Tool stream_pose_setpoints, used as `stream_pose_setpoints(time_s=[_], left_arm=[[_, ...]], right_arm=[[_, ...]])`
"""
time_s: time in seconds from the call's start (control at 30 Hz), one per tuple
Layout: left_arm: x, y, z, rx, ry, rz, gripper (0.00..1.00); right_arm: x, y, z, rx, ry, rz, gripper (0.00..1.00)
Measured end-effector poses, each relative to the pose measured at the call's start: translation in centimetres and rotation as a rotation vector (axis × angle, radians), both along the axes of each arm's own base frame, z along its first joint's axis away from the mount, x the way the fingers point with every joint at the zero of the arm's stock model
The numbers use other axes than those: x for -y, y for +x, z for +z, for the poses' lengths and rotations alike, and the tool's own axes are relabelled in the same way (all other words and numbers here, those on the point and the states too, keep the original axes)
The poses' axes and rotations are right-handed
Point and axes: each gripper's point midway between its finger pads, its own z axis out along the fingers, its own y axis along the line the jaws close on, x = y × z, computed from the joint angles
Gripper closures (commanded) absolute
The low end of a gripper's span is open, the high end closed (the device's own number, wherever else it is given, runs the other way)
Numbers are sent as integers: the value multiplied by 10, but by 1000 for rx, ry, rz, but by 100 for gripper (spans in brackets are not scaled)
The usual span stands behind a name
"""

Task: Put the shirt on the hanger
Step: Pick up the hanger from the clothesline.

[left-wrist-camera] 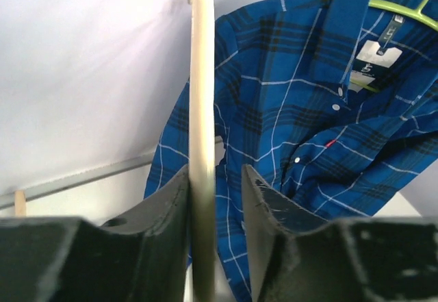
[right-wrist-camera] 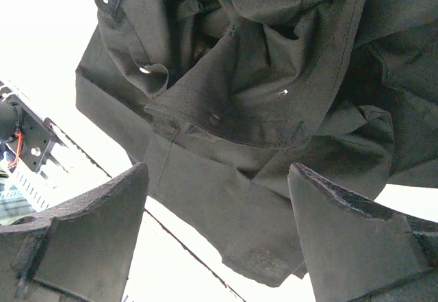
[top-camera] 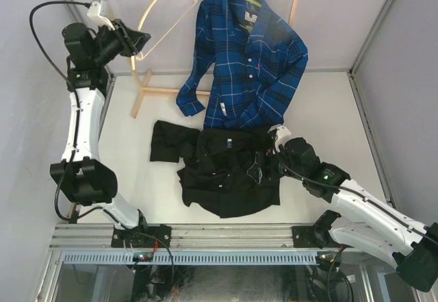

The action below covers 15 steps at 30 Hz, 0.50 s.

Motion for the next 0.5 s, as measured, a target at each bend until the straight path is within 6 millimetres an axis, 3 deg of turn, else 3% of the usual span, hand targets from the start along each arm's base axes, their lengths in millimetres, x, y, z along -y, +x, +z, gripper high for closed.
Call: stream_pose_setpoints(time_s=[0.1, 0.23, 0.5], left_arm=[[16, 3, 2, 40, 0, -18, 73], [33, 5, -10, 58, -14, -33, 82], [44, 2, -6, 84, -55, -73, 100]], right_arm=[[-1, -1, -1, 0, -5, 3, 18], [-2, -2, -2, -2, -7, 5, 19], [-3, -3, -4, 1, -19, 4, 18]])
